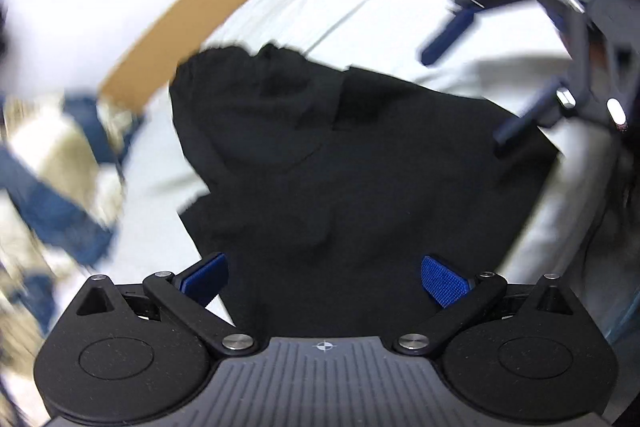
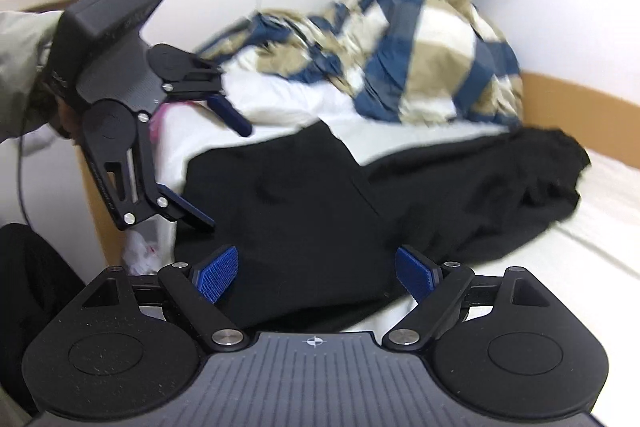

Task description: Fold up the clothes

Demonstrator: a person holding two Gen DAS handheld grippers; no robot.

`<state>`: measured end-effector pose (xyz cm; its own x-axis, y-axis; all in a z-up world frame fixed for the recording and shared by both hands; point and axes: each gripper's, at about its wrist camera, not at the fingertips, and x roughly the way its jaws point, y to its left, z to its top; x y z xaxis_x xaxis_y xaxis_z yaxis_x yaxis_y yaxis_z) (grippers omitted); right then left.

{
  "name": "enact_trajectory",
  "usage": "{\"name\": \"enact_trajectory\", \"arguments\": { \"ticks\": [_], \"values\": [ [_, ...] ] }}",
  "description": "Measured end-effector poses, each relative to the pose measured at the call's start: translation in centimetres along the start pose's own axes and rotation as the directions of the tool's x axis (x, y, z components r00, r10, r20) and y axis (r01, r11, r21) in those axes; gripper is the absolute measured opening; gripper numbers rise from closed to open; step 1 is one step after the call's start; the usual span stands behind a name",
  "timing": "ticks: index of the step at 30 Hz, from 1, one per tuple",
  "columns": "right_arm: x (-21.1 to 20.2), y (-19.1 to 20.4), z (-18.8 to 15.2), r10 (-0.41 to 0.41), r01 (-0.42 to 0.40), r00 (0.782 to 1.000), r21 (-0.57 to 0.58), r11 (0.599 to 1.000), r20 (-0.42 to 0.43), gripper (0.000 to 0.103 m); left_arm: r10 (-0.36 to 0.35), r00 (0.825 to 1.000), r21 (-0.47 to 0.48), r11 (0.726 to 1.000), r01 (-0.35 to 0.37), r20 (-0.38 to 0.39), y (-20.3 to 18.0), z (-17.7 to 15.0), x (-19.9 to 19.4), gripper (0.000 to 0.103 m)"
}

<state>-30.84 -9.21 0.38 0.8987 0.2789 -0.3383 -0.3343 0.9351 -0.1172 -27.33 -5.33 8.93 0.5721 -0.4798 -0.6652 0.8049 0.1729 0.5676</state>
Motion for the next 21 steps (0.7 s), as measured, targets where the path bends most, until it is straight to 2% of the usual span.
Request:
{"name": "enact_trajectory", "arguments": {
  "ticks": [2,5,7,13,15,19,21],
  "values": [
    [-0.7,0.9,-0.5,-0.016,0.017,1.0,-0.079,0.997,0.015,0.088,0.013,1.0,0.114,0.993,-0.013,0.001,-1.3,-0.4,-0.7,0.102],
    [-2.1,2.5,-1.6,-0.065,0.067,0.998,-0.224,0.972,0.016,0.088,0.036,0.999,0.199,0.98,-0.031,-0.025,-2.6,-1.1,-1.1,0.102],
    [-2.5,3.4,-2.1,-0.112,0.116,0.993,-0.283,0.952,0.03,0.087,0.076,0.997,0.212,0.975,-0.068,-0.029,-2.8,-1.6,-0.7,0.102],
    [-3.3,5.0,-2.1,-0.091,0.083,0.996,-0.338,0.937,-0.005,0.086,0.122,0.992,0.22,0.969,-0.11,-0.041,-3.9,-2.8,0.6,0.103],
    [-3.4,6.0,-2.1,-0.094,0.085,0.996,-0.381,0.92,-0.003,0.086,0.126,0.992,0.235,0.965,-0.118,-0.019,-4.1,-3.2,1.0,0.103],
    [-2.3,8.4,-2.6,-0.139,0.111,0.99,-0.541,0.834,-0.01,0.086,0.118,0.993,0.215,0.97,-0.114,-0.005,-3.7,-3.4,1.1,0.103],
    [-1.5,9.3,-2.9,-0.161,0.114,0.987,-0.604,0.789,-0.024,0.084,0.139,0.99,0.206,0.969,-0.139,0.013,-3.4,-3.5,0.9,0.103]
  ]
}}
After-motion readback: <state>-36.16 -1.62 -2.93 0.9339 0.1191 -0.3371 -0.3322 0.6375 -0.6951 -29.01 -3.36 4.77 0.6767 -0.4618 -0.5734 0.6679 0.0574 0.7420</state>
